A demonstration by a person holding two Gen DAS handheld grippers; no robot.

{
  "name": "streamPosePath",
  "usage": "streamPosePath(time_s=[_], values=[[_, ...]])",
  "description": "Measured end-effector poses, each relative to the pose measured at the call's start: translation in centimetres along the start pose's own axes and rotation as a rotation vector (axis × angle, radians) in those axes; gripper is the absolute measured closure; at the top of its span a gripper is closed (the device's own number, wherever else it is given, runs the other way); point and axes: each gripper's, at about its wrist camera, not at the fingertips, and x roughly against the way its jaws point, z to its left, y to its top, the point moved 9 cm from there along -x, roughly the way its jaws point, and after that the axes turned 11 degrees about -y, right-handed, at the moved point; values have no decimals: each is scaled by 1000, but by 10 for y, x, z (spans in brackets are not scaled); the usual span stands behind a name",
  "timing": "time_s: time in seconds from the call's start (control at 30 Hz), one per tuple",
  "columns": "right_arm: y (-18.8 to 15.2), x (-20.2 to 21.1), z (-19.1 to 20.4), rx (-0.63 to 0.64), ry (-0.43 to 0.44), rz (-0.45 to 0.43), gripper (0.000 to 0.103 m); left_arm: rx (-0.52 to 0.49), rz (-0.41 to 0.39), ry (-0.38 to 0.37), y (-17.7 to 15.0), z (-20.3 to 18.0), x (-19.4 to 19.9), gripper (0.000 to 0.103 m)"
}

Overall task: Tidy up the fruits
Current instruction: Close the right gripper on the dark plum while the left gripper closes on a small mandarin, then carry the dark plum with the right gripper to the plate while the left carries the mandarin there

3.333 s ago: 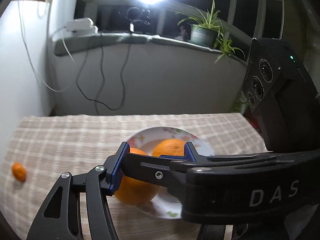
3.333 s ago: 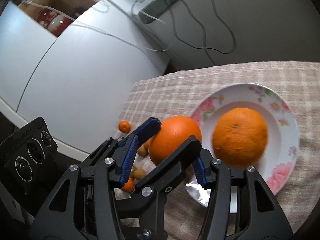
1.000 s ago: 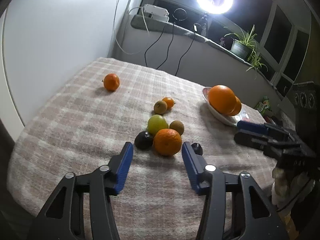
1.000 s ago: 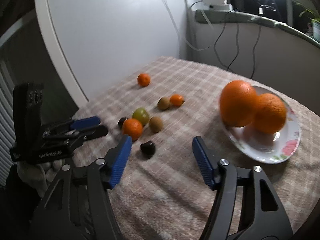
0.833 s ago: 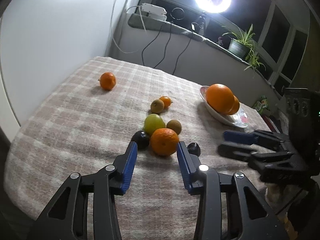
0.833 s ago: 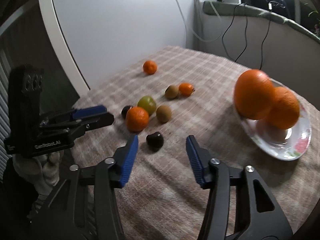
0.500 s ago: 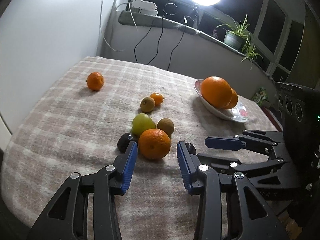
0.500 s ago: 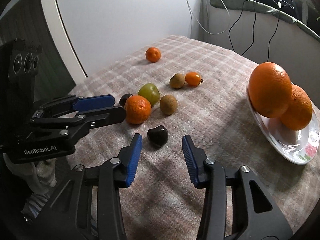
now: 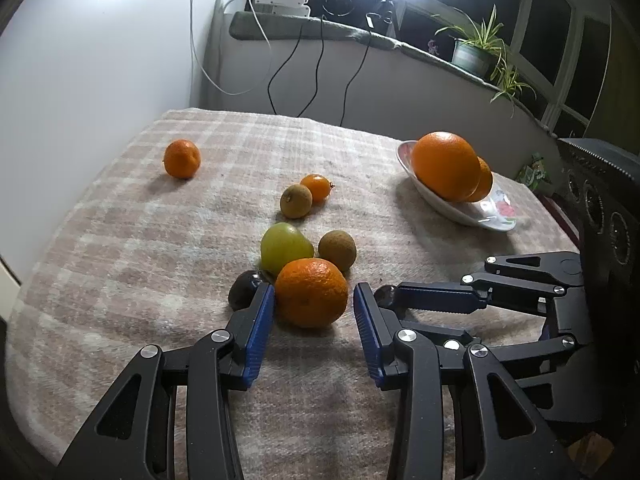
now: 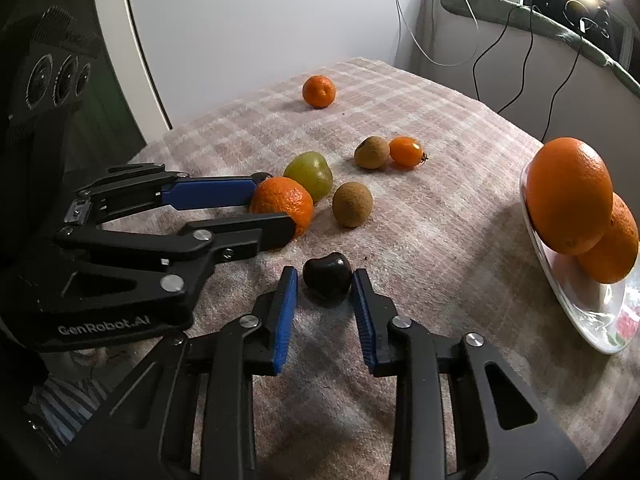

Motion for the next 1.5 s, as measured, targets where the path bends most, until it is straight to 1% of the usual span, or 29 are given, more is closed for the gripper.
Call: streamPosePath(time_s=[0.27, 0.47, 0.8, 0.93, 1.07, 1.33, 1.5], values=[[1, 0, 0, -7, 1, 0, 78, -36, 10, 31, 4, -1, -5, 65], [0, 4, -4, -19, 3, -7, 78, -39, 3, 35, 5, -2, -5, 65], [0, 24, -22, -62, 5, -44, 78, -27, -31, 3, 13, -11, 5, 65], [-2, 36, -35, -84, -7, -66, 78, -38, -47, -22, 21, -24, 7, 65], [-5, 49, -57, -124, -25, -87, 78, -50, -59, -53, 29, -40, 3, 65], [-10, 68, -102, -200, -71, -113, 78, -90, -63, -114, 39, -80, -9, 65], [-14, 76, -127, -237, -98, -125, 78, -110, -62, -141, 44, -98, -16, 65]])
